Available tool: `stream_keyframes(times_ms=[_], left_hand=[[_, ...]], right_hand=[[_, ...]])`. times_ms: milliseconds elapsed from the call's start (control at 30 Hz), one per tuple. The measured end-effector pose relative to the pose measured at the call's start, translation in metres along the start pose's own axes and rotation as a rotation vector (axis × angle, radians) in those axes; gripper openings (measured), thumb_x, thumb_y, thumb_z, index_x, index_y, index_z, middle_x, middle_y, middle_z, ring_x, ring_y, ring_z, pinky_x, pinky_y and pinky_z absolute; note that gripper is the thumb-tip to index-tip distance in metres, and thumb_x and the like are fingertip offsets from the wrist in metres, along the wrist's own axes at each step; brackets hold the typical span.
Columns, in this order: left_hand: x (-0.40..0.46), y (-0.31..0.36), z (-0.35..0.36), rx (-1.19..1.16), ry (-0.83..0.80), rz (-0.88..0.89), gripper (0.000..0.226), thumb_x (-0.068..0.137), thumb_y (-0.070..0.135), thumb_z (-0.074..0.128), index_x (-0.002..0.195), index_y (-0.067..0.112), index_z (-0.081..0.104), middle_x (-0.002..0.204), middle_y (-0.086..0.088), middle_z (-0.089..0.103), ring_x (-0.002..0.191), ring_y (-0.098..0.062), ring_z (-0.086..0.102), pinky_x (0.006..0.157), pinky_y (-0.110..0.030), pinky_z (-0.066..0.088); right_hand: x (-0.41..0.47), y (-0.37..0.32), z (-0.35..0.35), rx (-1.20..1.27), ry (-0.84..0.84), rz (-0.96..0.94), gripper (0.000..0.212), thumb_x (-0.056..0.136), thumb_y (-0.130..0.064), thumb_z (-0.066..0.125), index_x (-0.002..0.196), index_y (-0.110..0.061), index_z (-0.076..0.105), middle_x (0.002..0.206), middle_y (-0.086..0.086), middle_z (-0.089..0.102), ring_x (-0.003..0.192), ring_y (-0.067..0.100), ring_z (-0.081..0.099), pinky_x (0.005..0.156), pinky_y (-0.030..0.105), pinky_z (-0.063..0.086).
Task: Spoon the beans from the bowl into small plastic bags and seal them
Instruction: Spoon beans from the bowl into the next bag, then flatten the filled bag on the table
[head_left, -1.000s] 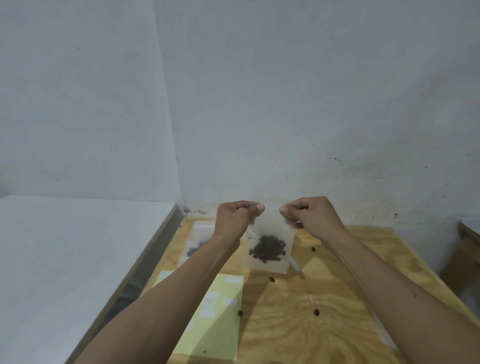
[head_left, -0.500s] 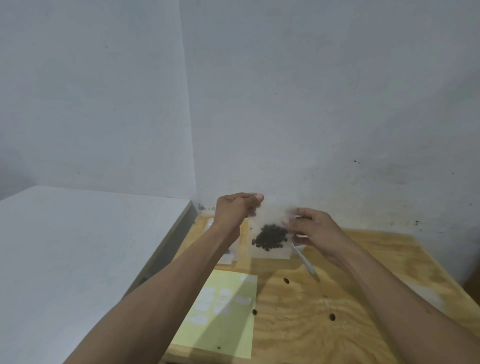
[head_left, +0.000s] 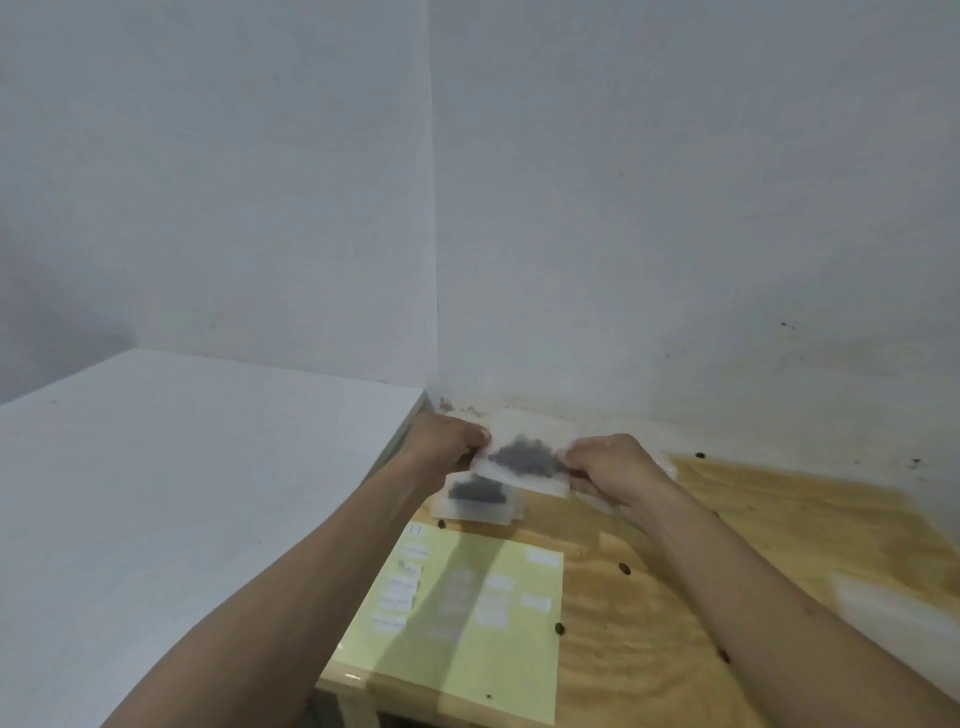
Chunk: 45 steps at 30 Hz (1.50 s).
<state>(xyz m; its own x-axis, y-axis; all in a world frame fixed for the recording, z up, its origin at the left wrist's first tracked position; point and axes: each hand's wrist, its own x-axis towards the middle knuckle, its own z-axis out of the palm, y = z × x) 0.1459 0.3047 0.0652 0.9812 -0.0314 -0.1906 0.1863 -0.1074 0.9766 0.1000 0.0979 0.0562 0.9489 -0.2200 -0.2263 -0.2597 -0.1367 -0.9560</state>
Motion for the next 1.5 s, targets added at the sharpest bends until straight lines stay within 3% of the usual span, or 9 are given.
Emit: stream_keyframes(times_ms=[167, 367, 600, 767, 900, 1067, 1267, 1400, 1500], left_hand=[[0.014, -0.017, -0.017, 0.045, 0.067, -0.013, 0.014, 0.086, -0.001, 0.075, 0.098, -0.008, 0.072, 0.093, -0.017, 0.07, 0.07, -0.02, 0.064, 0.051, -0.02, 0.054], [0.027, -0.04, -0.029, 0.227, 0.117, 0.011, 0.011, 0.083, 0.002, 0.078, 0.093, 0.004, 0.073, 0.101, -0.011, 0.067, 0.094, -0.025, 0.062, 0.087, -0.036, 0.055], [0.037, -0.059, -0.024, 0.485, 0.122, 0.025, 0.011, 0.083, 0.006, 0.074, 0.072, 0.004, 0.071, 0.087, -0.008, 0.067, 0.074, -0.019, 0.055, 0.067, -0.028, 0.045], [0.041, -0.062, -0.023, 0.473, 0.12, 0.023, 0.01, 0.085, 0.01, 0.074, 0.084, 0.005, 0.082, 0.103, -0.006, 0.074, 0.073, -0.007, 0.059, 0.051, -0.015, 0.039], [0.044, -0.065, -0.024, 0.407, 0.13, 0.018, 0.013, 0.086, 0.013, 0.074, 0.094, 0.003, 0.08, 0.109, -0.013, 0.074, 0.107, -0.028, 0.067, 0.071, -0.023, 0.048], [0.038, -0.062, -0.023, 0.349, 0.145, 0.033, 0.028, 0.09, 0.015, 0.074, 0.115, 0.004, 0.075, 0.124, -0.01, 0.07, 0.12, -0.025, 0.06, 0.089, -0.027, 0.044], [0.023, -0.043, -0.01, 0.426, 0.227, 0.123, 0.032, 0.091, 0.02, 0.068, 0.121, 0.008, 0.073, 0.122, -0.009, 0.072, 0.113, -0.026, 0.065, 0.097, -0.033, 0.05], [0.004, -0.022, 0.025, 0.433, 0.234, 0.243, 0.028, 0.092, 0.024, 0.065, 0.117, 0.014, 0.073, 0.116, -0.007, 0.073, 0.105, -0.025, 0.067, 0.098, -0.042, 0.052], [-0.014, -0.01, 0.066, 0.415, 0.182, 0.354, 0.024, 0.09, 0.024, 0.067, 0.111, 0.015, 0.075, 0.11, -0.006, 0.073, 0.101, -0.024, 0.067, 0.094, -0.039, 0.052]], right_hand=[[0.011, 0.005, 0.029, -0.215, -0.01, -0.052, 0.019, 0.094, -0.009, 0.069, 0.076, -0.007, 0.062, 0.075, 0.01, 0.061, 0.062, 0.018, 0.064, 0.065, 0.032, 0.062], [0.02, 0.018, 0.059, -0.379, -0.015, -0.07, 0.017, 0.086, -0.01, 0.063, 0.097, -0.015, 0.075, 0.09, 0.007, 0.077, 0.085, 0.026, 0.073, 0.083, 0.048, 0.061], [0.028, 0.033, 0.077, -0.518, 0.047, -0.08, 0.036, 0.095, -0.018, 0.06, 0.128, -0.004, 0.061, 0.115, 0.012, 0.069, 0.105, 0.03, 0.064, 0.085, 0.034, 0.052], [0.033, 0.034, 0.079, -0.542, 0.063, -0.083, 0.022, 0.095, -0.018, 0.057, 0.107, -0.001, 0.065, 0.104, 0.016, 0.069, 0.096, 0.033, 0.064, 0.081, 0.04, 0.053], [0.034, 0.035, 0.078, -0.544, 0.058, -0.075, 0.021, 0.094, -0.018, 0.057, 0.101, 0.0, 0.065, 0.099, 0.017, 0.068, 0.091, 0.032, 0.064, 0.075, 0.038, 0.051], [0.031, 0.032, 0.073, -0.551, 0.061, -0.074, 0.031, 0.095, -0.025, 0.057, 0.116, -0.003, 0.063, 0.108, 0.013, 0.07, 0.099, 0.031, 0.065, 0.085, 0.039, 0.055], [0.011, 0.012, 0.047, -0.529, 0.046, -0.114, 0.048, 0.095, -0.026, 0.058, 0.139, -0.006, 0.055, 0.124, 0.012, 0.067, 0.101, 0.03, 0.07, 0.087, 0.046, 0.059], [-0.013, -0.008, 0.008, -0.507, 0.085, -0.163, 0.044, 0.094, -0.028, 0.06, 0.136, -0.014, 0.061, 0.116, 0.003, 0.072, 0.09, 0.022, 0.075, 0.089, 0.037, 0.058], [-0.033, -0.014, -0.036, -0.606, 0.159, -0.196, 0.039, 0.096, -0.024, 0.058, 0.133, -0.014, 0.065, 0.126, 0.001, 0.07, 0.11, 0.02, 0.067, 0.085, 0.024, 0.048]])
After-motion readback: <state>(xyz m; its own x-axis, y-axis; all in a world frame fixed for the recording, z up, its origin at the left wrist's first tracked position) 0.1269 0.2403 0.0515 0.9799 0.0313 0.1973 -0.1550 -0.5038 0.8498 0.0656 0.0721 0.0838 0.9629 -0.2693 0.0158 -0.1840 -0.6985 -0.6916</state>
